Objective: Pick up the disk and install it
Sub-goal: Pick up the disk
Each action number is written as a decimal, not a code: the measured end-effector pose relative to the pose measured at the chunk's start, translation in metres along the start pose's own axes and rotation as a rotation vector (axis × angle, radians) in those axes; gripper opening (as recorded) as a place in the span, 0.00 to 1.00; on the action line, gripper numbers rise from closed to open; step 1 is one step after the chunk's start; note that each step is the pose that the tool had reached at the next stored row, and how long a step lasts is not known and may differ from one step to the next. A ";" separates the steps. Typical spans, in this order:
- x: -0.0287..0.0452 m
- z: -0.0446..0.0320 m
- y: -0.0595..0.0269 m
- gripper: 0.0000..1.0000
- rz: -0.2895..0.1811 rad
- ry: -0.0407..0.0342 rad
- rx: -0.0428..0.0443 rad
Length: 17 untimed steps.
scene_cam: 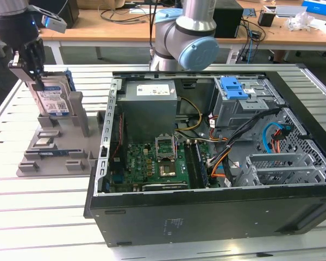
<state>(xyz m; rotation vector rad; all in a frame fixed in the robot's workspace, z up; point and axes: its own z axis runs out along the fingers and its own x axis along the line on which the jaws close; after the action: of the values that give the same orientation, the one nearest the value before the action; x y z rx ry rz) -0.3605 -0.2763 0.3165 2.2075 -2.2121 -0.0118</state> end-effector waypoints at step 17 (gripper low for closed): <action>-0.0018 -0.0576 0.0010 0.36 0.000 0.0000 0.0000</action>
<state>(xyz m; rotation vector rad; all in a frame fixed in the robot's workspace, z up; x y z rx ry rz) -0.3605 -0.2742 0.3741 2.2075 -2.2120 -0.0118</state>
